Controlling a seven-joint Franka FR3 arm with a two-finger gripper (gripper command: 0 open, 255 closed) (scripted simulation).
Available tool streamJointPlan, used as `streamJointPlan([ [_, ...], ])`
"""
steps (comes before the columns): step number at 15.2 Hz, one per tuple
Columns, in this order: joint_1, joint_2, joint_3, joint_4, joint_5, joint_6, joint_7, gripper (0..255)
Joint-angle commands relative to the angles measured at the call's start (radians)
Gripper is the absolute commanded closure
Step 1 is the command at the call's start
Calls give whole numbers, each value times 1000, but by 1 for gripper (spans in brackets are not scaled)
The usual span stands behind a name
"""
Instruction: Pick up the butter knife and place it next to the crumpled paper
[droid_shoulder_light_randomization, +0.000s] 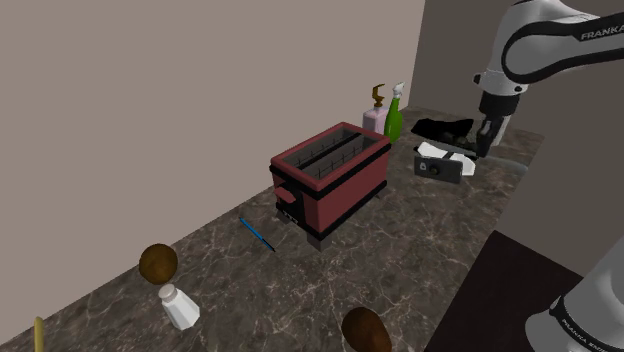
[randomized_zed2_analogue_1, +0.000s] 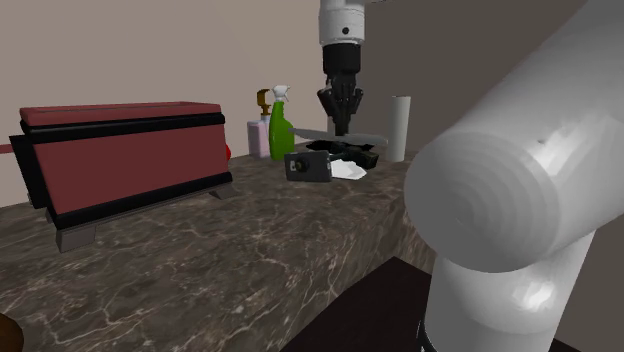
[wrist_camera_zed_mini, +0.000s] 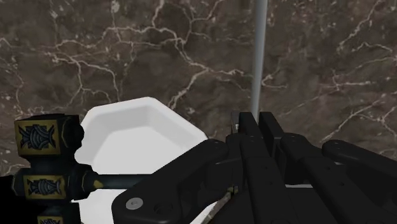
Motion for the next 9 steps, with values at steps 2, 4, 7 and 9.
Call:
streamJointPlan([
  [2, -26, 50, -68, 42, -27, 16, -82, 255],
  [4, -37, 91, -109, 80, -36, 24, -133, 255],
  [7, -50, 159, -171, 144, -39, 35, -211, 255],
  [9, -56, 209, -212, 192, -34, 42, -266, 255],
])
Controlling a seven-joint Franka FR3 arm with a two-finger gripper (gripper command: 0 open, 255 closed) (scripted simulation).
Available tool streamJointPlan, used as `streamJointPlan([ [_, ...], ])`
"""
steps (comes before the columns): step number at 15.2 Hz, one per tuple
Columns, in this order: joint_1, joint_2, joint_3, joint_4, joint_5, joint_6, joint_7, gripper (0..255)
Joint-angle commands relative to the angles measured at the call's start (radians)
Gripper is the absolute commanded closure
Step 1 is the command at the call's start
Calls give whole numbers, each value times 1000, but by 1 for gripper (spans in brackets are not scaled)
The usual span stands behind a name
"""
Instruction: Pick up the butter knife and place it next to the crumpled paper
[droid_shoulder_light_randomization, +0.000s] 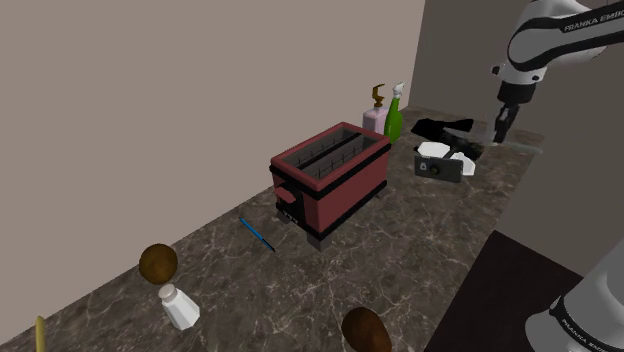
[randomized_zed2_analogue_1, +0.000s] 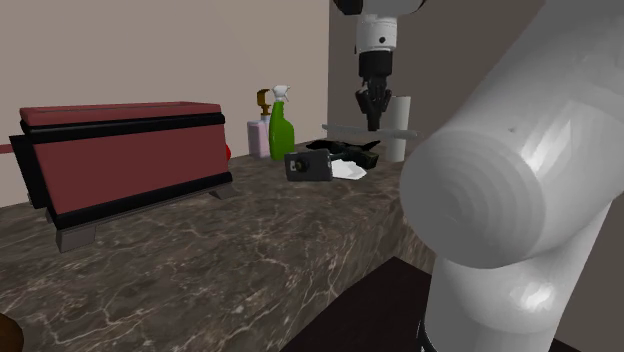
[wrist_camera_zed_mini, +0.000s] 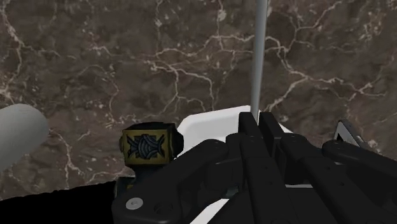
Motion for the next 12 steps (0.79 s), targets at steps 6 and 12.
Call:
streamJointPlan([
  [6, -21, 205, -143, 196, 63, 13, -210, 255],
  [12, -69, 435, -239, 408, 203, -5, -413, 255],
])
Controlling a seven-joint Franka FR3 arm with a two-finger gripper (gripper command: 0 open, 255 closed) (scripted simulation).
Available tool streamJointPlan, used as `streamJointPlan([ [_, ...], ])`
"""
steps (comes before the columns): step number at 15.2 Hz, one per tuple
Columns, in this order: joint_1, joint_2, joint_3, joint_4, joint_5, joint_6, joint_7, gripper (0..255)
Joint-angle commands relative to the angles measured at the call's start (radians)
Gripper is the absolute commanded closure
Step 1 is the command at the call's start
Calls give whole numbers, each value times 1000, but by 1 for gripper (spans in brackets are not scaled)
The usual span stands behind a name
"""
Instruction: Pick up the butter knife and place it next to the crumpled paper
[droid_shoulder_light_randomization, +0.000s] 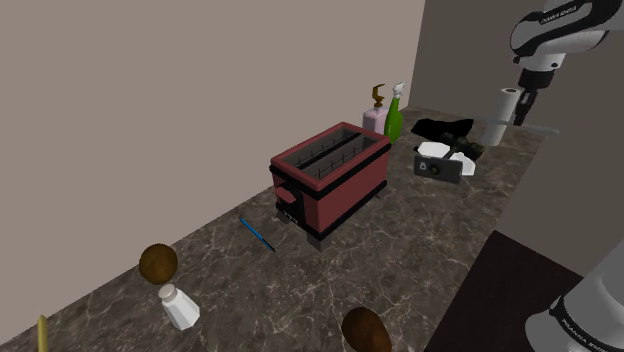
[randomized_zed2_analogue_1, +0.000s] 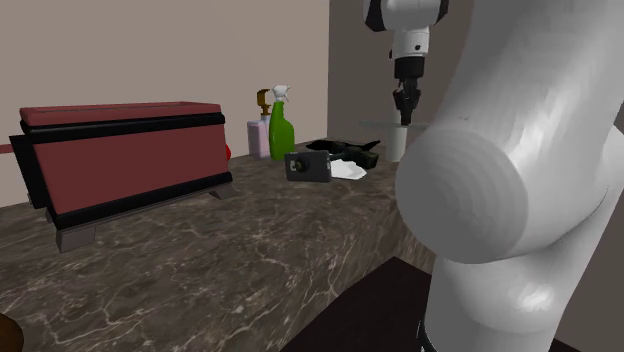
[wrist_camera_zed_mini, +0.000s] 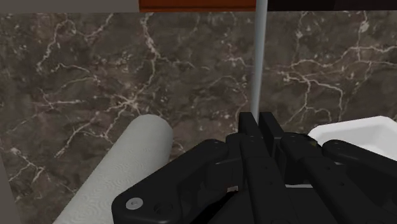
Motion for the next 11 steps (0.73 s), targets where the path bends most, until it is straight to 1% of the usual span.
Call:
streamJointPlan([
  [1, -27, 82, -22, 81, 56, -17, -70, 255],
  [3, -68, 170, -34, 169, 116, -38, -136, 255],
  [6, -146, 296, -35, 308, 199, -81, -219, 255],
  [11, -148, 308, -27, 255, 208, -19, -223, 255],
])
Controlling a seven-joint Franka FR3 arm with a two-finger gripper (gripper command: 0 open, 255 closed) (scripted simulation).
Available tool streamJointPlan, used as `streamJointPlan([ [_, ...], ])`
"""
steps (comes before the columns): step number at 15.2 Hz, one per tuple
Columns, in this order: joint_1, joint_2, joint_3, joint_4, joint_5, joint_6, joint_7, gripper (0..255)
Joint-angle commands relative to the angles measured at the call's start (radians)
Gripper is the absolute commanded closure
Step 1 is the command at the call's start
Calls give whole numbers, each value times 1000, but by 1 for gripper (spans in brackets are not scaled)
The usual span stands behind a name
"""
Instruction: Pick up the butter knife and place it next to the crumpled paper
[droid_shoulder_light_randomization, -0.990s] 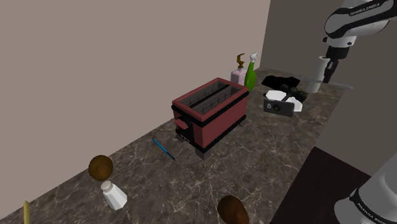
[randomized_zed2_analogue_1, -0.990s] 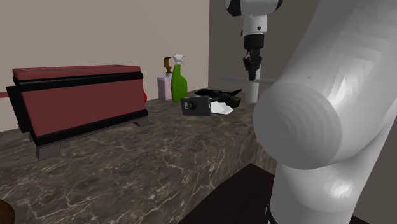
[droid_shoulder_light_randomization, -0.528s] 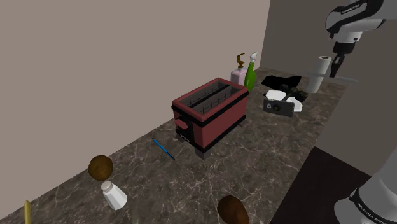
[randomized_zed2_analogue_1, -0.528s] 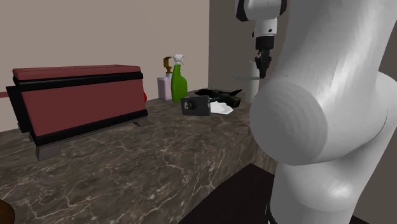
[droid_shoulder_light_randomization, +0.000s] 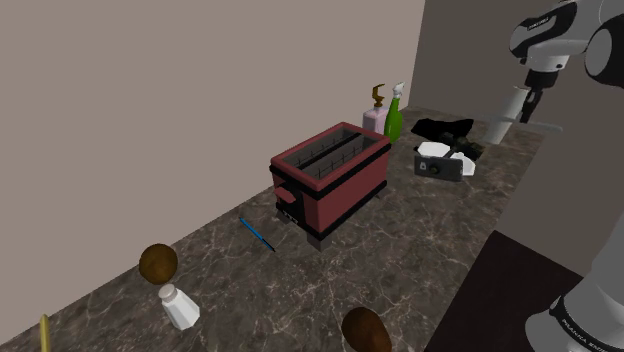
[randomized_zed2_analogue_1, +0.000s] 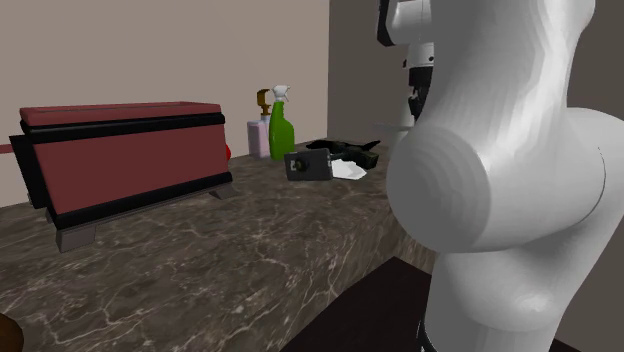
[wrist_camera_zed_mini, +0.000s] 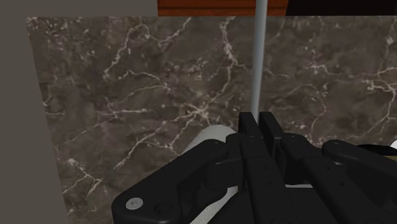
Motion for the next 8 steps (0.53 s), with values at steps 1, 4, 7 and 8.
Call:
streamJointPlan([
  [1, -2, 9, 3, -16, 7, 23, -4, 255],
  [4, -3, 20, 7, -44, 16, 59, -9, 255],
  [7, -6, 33, 12, -69, 26, 95, -15, 255],
  [8, -7, 38, 14, -77, 30, 106, -17, 255],
])
